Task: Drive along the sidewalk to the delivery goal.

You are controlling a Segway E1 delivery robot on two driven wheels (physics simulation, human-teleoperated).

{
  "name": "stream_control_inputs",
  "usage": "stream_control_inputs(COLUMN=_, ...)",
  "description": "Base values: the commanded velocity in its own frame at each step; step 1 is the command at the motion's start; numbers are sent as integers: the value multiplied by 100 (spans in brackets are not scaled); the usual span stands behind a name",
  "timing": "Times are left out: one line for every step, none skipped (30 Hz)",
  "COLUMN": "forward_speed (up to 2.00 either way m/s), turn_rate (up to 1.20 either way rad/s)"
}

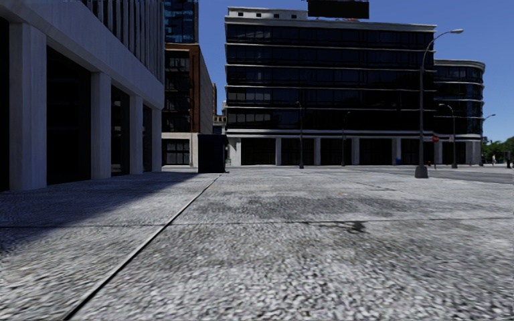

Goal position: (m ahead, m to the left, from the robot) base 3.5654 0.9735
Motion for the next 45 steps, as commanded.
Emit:
stream_control_inputs(forward_speed=185, turn_rate=71)
stream_control_inputs(forward_speed=185, turn_rate=71)
stream_control_inputs(forward_speed=185, turn_rate=71)
stream_control_inputs(forward_speed=185, turn_rate=71)
stream_control_inputs(forward_speed=185, turn_rate=71)
stream_control_inputs(forward_speed=185, turn_rate=71)
stream_control_inputs(forward_speed=185, turn_rate=71)
stream_control_inputs(forward_speed=185, turn_rate=71)
stream_control_inputs(forward_speed=185, turn_rate=71)
stream_control_inputs(forward_speed=185, turn_rate=71)
stream_control_inputs(forward_speed=185, turn_rate=71)
stream_control_inputs(forward_speed=185, turn_rate=71)
stream_control_inputs(forward_speed=185, turn_rate=71)
stream_control_inputs(forward_speed=185, turn_rate=71)
stream_control_inputs(forward_speed=185, turn_rate=71)
stream_control_inputs(forward_speed=185, turn_rate=71)
stream_control_inputs(forward_speed=185, turn_rate=71)
stream_control_inputs(forward_speed=185, turn_rate=71)
stream_control_inputs(forward_speed=185, turn_rate=71)
stream_control_inputs(forward_speed=185, turn_rate=71)
stream_control_inputs(forward_speed=185, turn_rate=71)
stream_control_inputs(forward_speed=185, turn_rate=71)
stream_control_inputs(forward_speed=185, turn_rate=71)
stream_control_inputs(forward_speed=185, turn_rate=71)
stream_control_inputs(forward_speed=185, turn_rate=71)
stream_control_inputs(forward_speed=185, turn_rate=71)
stream_control_inputs(forward_speed=185, turn_rate=71)
stream_control_inputs(forward_speed=185, turn_rate=27)
stream_control_inputs(forward_speed=185, turn_rate=0)
stream_control_inputs(forward_speed=185, turn_rate=0)
stream_control_inputs(forward_speed=185, turn_rate=0)
stream_control_inputs(forward_speed=185, turn_rate=0)
stream_control_inputs(forward_speed=185, turn_rate=0)
stream_control_inputs(forward_speed=185, turn_rate=0)
stream_control_inputs(forward_speed=185, turn_rate=0)
stream_control_inputs(forward_speed=185, turn_rate=0)
stream_control_inputs(forward_speed=185, turn_rate=0)
stream_control_inputs(forward_speed=185, turn_rate=-23)
stream_control_inputs(forward_speed=185, turn_rate=-98)
stream_control_inputs(forward_speed=185, turn_rate=-120)
stream_control_inputs(forward_speed=185, turn_rate=-120)
stream_control_inputs(forward_speed=185, turn_rate=-120)
stream_control_inputs(forward_speed=185, turn_rate=-120)
stream_control_inputs(forward_speed=185, turn_rate=-120)
stream_control_inputs(forward_speed=185, turn_rate=-120)
